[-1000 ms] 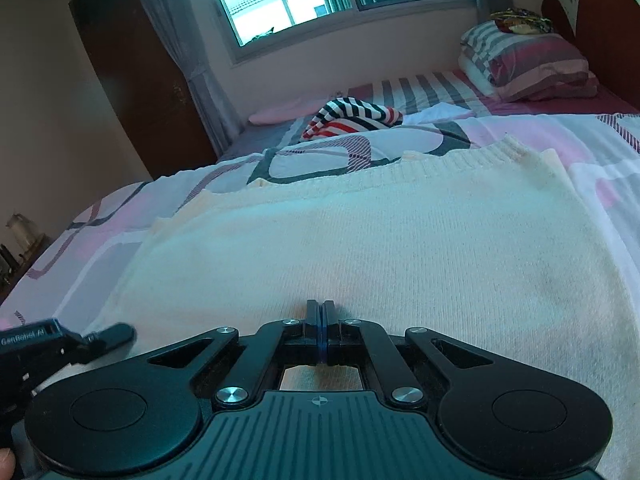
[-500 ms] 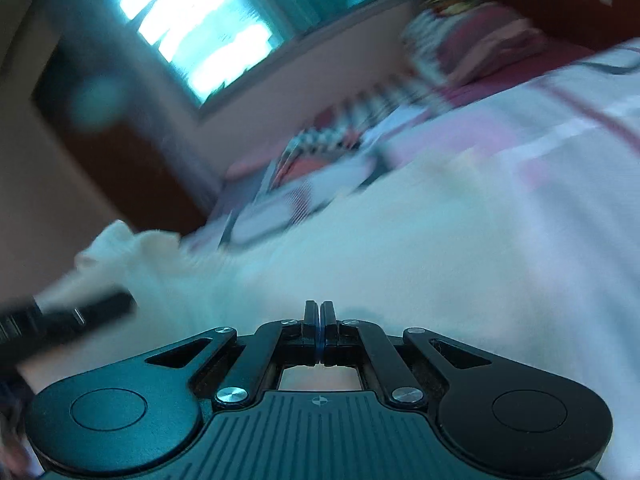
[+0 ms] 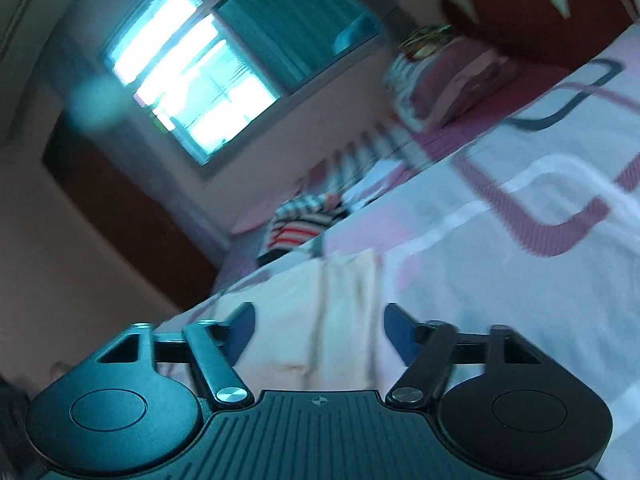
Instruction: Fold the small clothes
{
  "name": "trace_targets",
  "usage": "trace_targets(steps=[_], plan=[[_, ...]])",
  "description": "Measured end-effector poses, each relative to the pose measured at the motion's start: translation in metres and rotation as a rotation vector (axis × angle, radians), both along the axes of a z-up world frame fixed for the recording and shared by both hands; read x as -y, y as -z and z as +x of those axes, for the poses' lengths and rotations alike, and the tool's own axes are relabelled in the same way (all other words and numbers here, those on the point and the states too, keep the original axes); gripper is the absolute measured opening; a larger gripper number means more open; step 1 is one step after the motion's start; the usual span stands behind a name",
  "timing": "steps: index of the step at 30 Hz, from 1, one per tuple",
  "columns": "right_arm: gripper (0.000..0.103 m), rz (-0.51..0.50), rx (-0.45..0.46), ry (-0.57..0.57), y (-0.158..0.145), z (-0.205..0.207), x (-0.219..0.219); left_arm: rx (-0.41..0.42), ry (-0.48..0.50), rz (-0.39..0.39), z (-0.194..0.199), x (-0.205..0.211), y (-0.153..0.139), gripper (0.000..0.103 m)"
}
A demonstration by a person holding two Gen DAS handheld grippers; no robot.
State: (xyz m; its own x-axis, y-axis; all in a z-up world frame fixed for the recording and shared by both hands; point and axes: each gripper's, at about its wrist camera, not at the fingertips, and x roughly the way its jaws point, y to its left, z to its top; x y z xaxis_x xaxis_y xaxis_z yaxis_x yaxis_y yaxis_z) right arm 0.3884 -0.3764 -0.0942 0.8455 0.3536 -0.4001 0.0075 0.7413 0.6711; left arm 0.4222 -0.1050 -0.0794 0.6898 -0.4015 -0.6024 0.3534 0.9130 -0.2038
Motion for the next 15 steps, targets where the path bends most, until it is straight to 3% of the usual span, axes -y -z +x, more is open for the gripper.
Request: trace_targets(steps=[2, 5, 10, 15], plan=[[0.048, 0.008, -0.023, -0.046, 0.003, 0.012, -0.013, 0.015, -0.113, 0.016, 0.015, -0.03, -0.001, 0.063], [0.048, -0.005, -0.068, -0.104, 0.015, 0.031, -0.036, -0.022, -0.198, 0.025, 0.035, -0.058, 0.01, 0.062], [0.048, 0.008, -0.141, -0.147, 0.035, 0.049, -0.053, -0.074, -0.227, 0.138, 0.045, -0.058, 0.038, 0.058], [0.048, -0.004, -0.197, -0.186, 0.044, 0.065, -0.061, -0.089, -0.243, 0.092, 0.045, -0.074, 0.043, 0.058]])
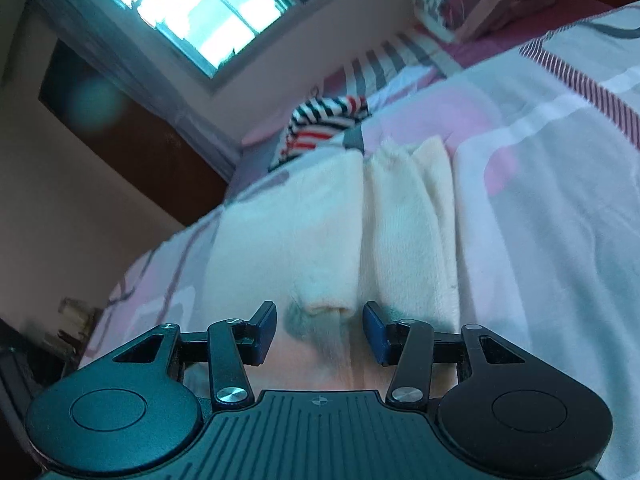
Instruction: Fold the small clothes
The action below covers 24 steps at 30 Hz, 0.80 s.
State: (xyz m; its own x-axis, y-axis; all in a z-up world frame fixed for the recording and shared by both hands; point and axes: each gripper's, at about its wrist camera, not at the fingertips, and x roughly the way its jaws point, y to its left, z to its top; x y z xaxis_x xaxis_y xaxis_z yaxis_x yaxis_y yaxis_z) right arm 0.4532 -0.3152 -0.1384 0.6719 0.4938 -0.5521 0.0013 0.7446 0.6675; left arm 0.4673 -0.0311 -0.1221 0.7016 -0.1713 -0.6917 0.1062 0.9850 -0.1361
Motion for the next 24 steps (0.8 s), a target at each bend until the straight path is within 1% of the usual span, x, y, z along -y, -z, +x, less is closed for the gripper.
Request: trace_targets(steps=[2, 4, 6, 9, 10, 11, 14, 15, 17, 20, 21, 22, 23, 24], plan=[[0.048, 0.018, 0.0, -0.019, -0.002, 0.003, -0.003, -0.011, 0.001, -0.025, 0.003, -0.006, 0.002, 0.058], [0.048, 0.027, 0.006, -0.056, -0.004, 0.009, -0.009, -0.014, 0.006, -0.033, 0.006, -0.005, 0.0, 0.059], [0.048, -0.014, -0.002, -0.061, -0.002, 0.015, -0.017, -0.018, 0.012, -0.041, 0.008, -0.007, 0.001, 0.059], [0.048, -0.027, -0.002, -0.044, 0.001, 0.019, -0.024, -0.032, 0.017, -0.053, 0.011, -0.009, 0.002, 0.06], [0.037, -0.04, 0.001, -0.042, 0.0, 0.019, -0.027, -0.039, 0.02, -0.058, 0.012, -0.01, 0.001, 0.06], [0.015, -0.06, 0.007, -0.051, 0.0, 0.02, -0.031, -0.043, 0.026, -0.057, 0.013, -0.01, -0.001, 0.058], [0.015, -0.113, 0.036, -0.064, -0.004, 0.016, -0.039, -0.036, 0.064, -0.024, 0.017, -0.005, -0.002, 0.055], [0.015, -0.139, 0.054, -0.061, -0.007, 0.014, -0.042, -0.035, 0.079, -0.021, 0.017, -0.002, -0.004, 0.049], [0.014, -0.177, 0.088, -0.06, -0.015, 0.008, -0.044, -0.031, 0.095, -0.024, 0.018, 0.002, -0.008, 0.047], [0.014, -0.189, 0.152, -0.042, -0.038, -0.007, -0.034, -0.001, 0.135, -0.04, 0.013, 0.014, -0.019, 0.048], [0.014, -0.204, 0.164, -0.039, -0.043, -0.012, -0.031, 0.003, 0.155, -0.023, 0.011, 0.021, -0.021, 0.05], [0.014, -0.224, 0.166, -0.032, -0.044, -0.016, -0.027, 0.001, 0.177, 0.012, 0.01, 0.031, -0.02, 0.052], [0.014, -0.236, 0.153, -0.024, -0.04, -0.018, -0.022, -0.005, 0.199, 0.046, 0.011, 0.041, -0.017, 0.052], [0.014, -0.238, 0.121, -0.016, -0.032, -0.016, -0.018, -0.012, 0.214, 0.064, 0.011, 0.048, -0.014, 0.055]])
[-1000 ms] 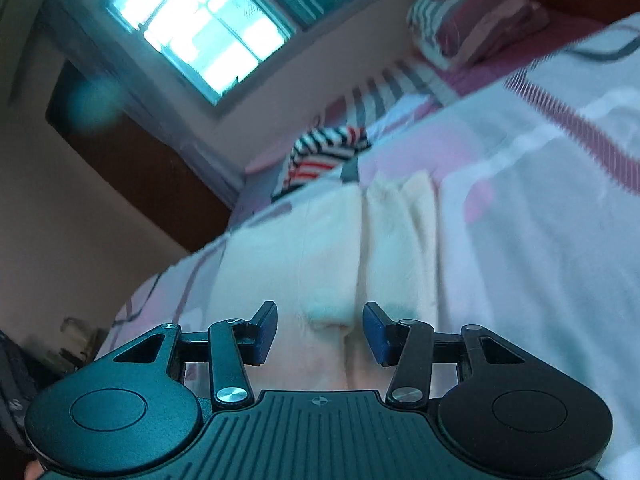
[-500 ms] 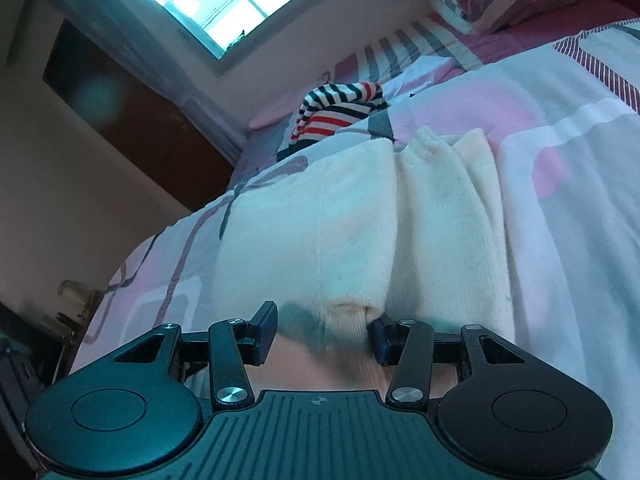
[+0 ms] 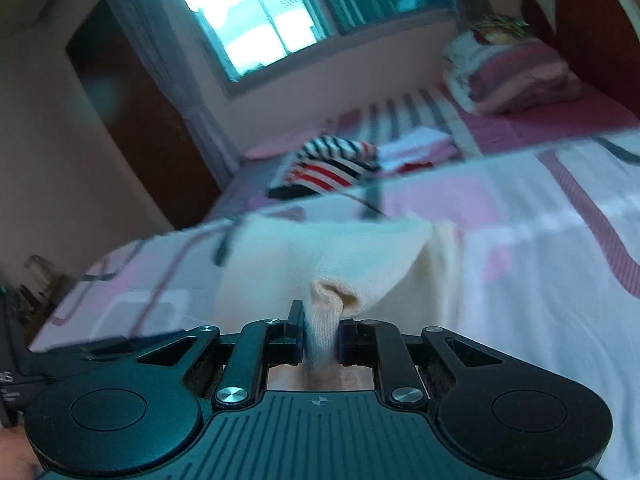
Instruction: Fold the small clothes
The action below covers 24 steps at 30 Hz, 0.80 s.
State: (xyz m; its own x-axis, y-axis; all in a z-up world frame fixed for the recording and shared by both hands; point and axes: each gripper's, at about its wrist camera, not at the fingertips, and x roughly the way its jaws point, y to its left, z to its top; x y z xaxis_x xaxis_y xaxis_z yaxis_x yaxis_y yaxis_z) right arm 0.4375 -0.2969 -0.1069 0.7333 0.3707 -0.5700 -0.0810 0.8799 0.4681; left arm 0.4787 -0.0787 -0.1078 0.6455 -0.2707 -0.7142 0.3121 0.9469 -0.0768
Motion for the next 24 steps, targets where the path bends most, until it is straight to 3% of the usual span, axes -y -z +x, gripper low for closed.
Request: trace_targets(steps=[2, 4, 6, 10, 12, 15, 16, 19, 22, 24], plan=[[0.014, 0.017, -0.095, 0.02, 0.025, 0.008, 0.007, -0.013, 0.015, 0.009, 0.002, 0.01, 0.004, 0.057], [0.014, 0.092, -0.098, 0.029, 0.036, 0.006, 0.015, -0.015, 0.026, 0.017, 0.002, 0.013, 0.004, 0.057], [0.014, 0.102, -0.094, 0.028, 0.035, 0.005, 0.017, -0.021, 0.029, 0.01, 0.003, 0.011, 0.004, 0.057], [0.014, 0.117, -0.094, 0.017, 0.038, 0.006, 0.02, -0.023, -0.009, -0.147, 0.009, -0.011, -0.007, 0.056], [0.014, 0.112, -0.087, 0.017, 0.035, 0.006, 0.022, -0.028, -0.04, -0.153, 0.016, -0.015, -0.005, 0.056], [0.014, 0.081, -0.072, 0.016, 0.029, 0.001, 0.024, -0.069, -0.029, -0.095, 0.028, -0.012, 0.014, 0.075], [0.014, 0.073, -0.077, 0.015, 0.032, 0.002, 0.023, -0.071, -0.034, -0.103, 0.03, -0.012, 0.016, 0.077], [0.015, 0.102, -0.077, 0.018, 0.03, 0.0, 0.029, -0.037, -0.016, -0.167, 0.034, -0.02, 0.0, 0.061], [0.038, 0.105, -0.066, 0.023, 0.023, -0.002, 0.036, 0.0, -0.038, -0.189, 0.047, -0.024, -0.008, 0.061], [0.038, 0.118, -0.071, 0.014, 0.022, 0.0, 0.038, -0.015, -0.052, -0.221, 0.065, -0.023, -0.006, 0.061]])
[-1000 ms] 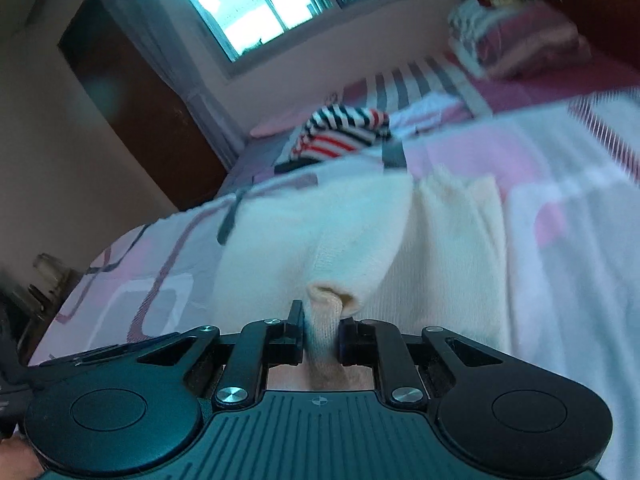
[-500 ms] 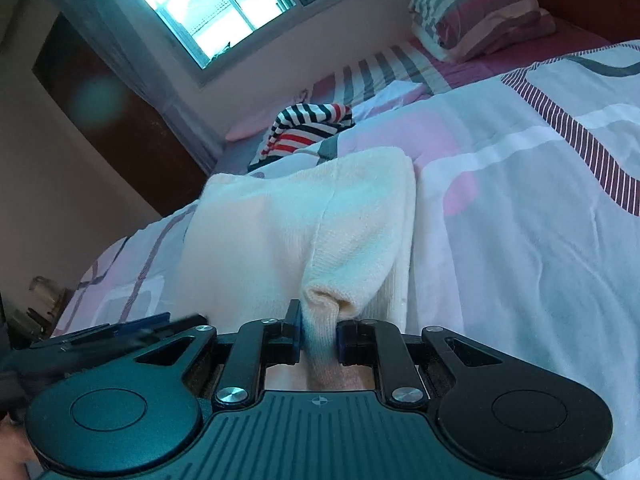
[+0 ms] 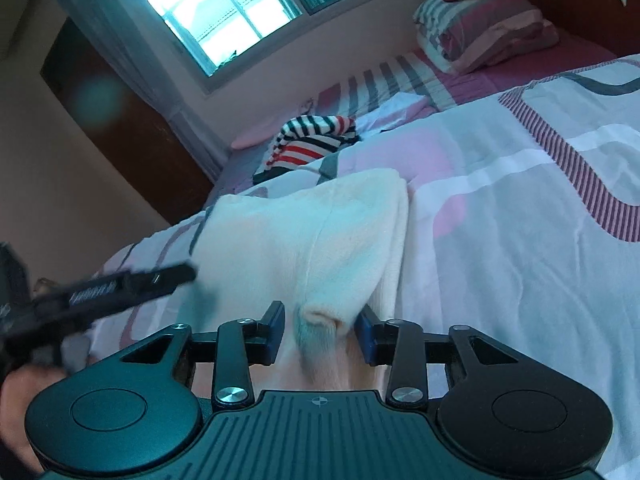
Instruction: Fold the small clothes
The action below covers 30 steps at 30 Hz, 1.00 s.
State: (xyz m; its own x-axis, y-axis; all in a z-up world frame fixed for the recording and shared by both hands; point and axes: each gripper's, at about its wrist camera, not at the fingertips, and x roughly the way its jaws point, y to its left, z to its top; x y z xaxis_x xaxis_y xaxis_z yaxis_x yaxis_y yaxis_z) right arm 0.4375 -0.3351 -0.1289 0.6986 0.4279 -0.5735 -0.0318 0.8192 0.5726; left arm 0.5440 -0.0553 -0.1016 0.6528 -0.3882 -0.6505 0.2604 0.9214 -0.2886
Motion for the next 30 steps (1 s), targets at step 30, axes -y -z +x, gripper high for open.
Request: trace_targets(steps=[30], plan=[[0.032, -0.327, 0.02, 0.0, -0.01, -0.007, -0.052, -0.052, 0.032, 0.156, -0.072, 0.027, 0.022, 0.07]])
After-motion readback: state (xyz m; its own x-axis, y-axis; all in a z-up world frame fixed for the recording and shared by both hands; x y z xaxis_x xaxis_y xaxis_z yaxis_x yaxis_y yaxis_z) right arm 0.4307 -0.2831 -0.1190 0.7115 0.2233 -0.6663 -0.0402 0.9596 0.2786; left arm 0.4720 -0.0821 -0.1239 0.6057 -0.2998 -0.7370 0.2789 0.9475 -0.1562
